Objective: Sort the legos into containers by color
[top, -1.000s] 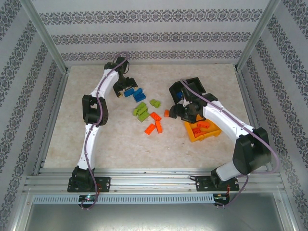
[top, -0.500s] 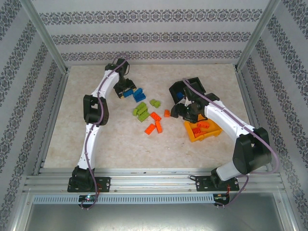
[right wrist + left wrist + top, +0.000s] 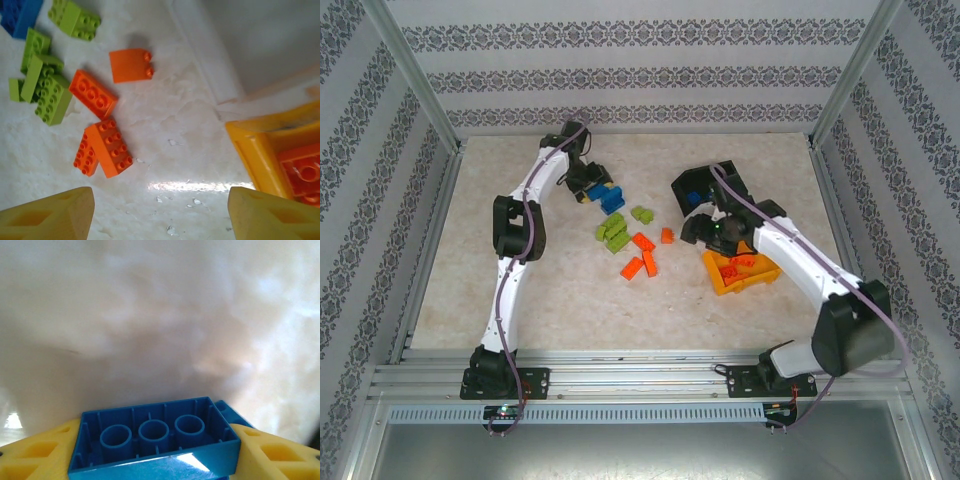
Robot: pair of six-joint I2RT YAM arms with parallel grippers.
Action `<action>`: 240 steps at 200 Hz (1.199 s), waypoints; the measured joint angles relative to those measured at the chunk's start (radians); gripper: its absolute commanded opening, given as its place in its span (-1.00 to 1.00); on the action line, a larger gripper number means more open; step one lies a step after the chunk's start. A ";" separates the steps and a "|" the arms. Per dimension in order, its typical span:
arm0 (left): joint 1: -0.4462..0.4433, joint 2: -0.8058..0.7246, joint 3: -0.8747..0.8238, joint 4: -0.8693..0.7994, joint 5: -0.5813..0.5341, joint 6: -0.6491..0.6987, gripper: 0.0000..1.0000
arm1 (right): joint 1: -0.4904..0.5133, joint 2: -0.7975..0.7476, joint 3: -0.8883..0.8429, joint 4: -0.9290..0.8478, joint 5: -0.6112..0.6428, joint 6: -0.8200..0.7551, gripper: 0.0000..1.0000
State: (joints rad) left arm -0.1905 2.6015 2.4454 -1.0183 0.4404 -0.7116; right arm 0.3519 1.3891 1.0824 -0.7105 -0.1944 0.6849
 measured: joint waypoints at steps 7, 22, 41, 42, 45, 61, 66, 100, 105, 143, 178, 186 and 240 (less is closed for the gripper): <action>-0.011 -0.004 -0.003 0.025 0.032 -0.001 0.21 | -0.010 -0.039 -0.020 0.005 0.016 0.016 0.44; -0.045 -0.016 -0.005 0.084 0.095 -0.016 0.21 | -0.027 -0.126 -0.065 0.023 0.045 0.047 0.44; -0.105 -0.034 -0.005 0.179 0.166 -0.058 0.20 | -0.042 -0.238 -0.122 0.037 0.073 0.087 0.43; -0.109 -0.035 -0.005 0.187 0.171 -0.061 0.20 | -0.042 -0.241 -0.124 0.038 0.074 0.089 0.44; -0.118 -0.038 -0.005 0.201 0.180 -0.069 0.20 | -0.042 -0.254 -0.131 0.039 0.076 0.095 0.43; -0.167 -0.044 -0.005 0.282 0.224 -0.109 0.19 | -0.043 -0.313 -0.172 0.042 0.086 0.125 0.44; -0.179 -0.044 -0.004 0.300 0.234 -0.120 0.19 | -0.043 -0.324 -0.182 0.041 0.089 0.131 0.44; -0.237 -0.025 0.026 0.399 0.304 -0.209 0.19 | -0.049 -0.379 -0.233 0.032 0.106 0.167 0.44; -0.243 -0.018 0.034 0.420 0.314 -0.222 0.19 | -0.049 -0.384 -0.235 0.031 0.109 0.173 0.44; -0.274 0.047 0.068 0.625 0.361 -0.382 0.18 | -0.049 -0.399 -0.235 0.031 0.113 0.185 0.44; -0.288 0.146 0.135 0.747 0.368 -0.507 0.20 | -0.062 -0.391 -0.235 0.032 0.112 0.184 0.44; -0.288 0.162 0.141 0.767 0.368 -0.533 0.24 | -0.062 -0.385 -0.235 0.032 0.112 0.184 0.44; -0.288 0.216 0.184 0.858 0.369 -0.637 0.65 | -0.073 -0.360 -0.235 0.032 0.107 0.173 0.45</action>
State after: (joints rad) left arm -0.4786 2.8178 2.6297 -0.1604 0.8093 -1.3487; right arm 0.2790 1.0290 0.8478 -0.6785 -0.0872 0.8577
